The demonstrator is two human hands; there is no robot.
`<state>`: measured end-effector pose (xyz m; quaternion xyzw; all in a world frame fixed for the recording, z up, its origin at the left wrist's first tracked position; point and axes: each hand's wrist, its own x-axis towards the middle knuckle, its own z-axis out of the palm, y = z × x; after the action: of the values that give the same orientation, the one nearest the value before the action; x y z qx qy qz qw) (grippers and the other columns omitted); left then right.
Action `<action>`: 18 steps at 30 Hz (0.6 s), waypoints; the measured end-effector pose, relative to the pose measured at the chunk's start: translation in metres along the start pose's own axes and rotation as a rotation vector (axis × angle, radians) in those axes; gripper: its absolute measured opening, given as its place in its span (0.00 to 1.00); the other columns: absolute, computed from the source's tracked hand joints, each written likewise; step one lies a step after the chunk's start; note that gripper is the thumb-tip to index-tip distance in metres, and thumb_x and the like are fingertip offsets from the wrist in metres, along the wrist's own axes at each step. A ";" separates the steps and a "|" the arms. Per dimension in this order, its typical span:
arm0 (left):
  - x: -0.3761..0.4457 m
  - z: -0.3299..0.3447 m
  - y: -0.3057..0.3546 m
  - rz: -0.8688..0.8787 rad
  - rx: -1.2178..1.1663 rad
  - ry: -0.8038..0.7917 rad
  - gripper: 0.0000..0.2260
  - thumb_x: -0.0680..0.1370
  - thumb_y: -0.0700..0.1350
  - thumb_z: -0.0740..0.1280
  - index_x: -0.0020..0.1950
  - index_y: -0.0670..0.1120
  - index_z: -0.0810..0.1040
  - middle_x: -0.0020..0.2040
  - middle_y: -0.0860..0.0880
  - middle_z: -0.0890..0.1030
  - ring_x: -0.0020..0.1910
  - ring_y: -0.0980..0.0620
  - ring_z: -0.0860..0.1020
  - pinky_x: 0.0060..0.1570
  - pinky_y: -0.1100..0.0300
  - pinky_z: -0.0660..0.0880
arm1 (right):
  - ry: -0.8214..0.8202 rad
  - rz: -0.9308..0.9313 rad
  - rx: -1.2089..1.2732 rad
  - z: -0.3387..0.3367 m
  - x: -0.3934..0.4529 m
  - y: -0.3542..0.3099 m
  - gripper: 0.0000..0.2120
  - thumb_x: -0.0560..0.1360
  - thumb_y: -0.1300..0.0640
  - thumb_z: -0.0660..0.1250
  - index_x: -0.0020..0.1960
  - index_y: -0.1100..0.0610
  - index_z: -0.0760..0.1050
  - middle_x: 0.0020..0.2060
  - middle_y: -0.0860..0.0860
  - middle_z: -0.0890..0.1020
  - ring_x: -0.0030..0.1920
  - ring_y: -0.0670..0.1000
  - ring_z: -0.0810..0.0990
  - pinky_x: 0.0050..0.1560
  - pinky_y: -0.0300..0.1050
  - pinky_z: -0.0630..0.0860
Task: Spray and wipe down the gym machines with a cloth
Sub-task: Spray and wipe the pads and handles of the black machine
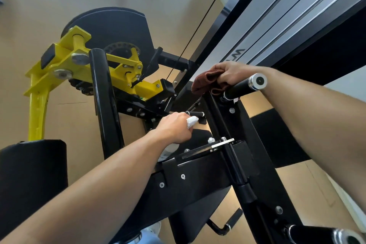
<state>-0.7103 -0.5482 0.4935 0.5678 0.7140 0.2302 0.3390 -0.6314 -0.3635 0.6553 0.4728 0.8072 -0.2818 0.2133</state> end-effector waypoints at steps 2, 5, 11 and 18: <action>0.002 -0.003 -0.003 -0.077 -0.049 0.095 0.07 0.75 0.42 0.67 0.50 0.53 0.74 0.48 0.49 0.79 0.46 0.44 0.77 0.42 0.54 0.69 | -0.086 0.027 -0.182 -0.013 -0.014 -0.021 0.18 0.79 0.68 0.65 0.58 0.46 0.77 0.53 0.55 0.83 0.50 0.55 0.84 0.49 0.47 0.80; 0.002 -0.010 -0.004 -0.184 -0.126 0.242 0.08 0.77 0.40 0.67 0.52 0.51 0.73 0.50 0.48 0.80 0.48 0.43 0.78 0.43 0.52 0.69 | -0.155 0.062 -0.380 -0.029 -0.031 -0.062 0.19 0.79 0.70 0.62 0.61 0.51 0.78 0.52 0.57 0.84 0.50 0.57 0.84 0.46 0.49 0.82; 0.001 -0.025 -0.008 -0.284 -0.231 0.391 0.08 0.77 0.40 0.68 0.52 0.50 0.72 0.47 0.48 0.78 0.44 0.44 0.74 0.42 0.51 0.69 | -0.038 -0.050 -1.039 0.038 -0.010 -0.109 0.13 0.81 0.63 0.65 0.63 0.53 0.78 0.50 0.52 0.82 0.51 0.54 0.82 0.59 0.54 0.80; -0.010 -0.033 -0.015 -0.281 -0.262 0.434 0.12 0.77 0.38 0.66 0.59 0.49 0.76 0.44 0.50 0.73 0.41 0.47 0.71 0.42 0.51 0.68 | -0.245 -0.155 -1.622 0.127 -0.003 -0.039 0.18 0.83 0.51 0.62 0.70 0.54 0.77 0.71 0.51 0.78 0.75 0.55 0.71 0.79 0.53 0.61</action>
<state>-0.7434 -0.5592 0.5070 0.3523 0.8055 0.3874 0.2775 -0.6543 -0.4640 0.5721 0.0805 0.7613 0.3253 0.5551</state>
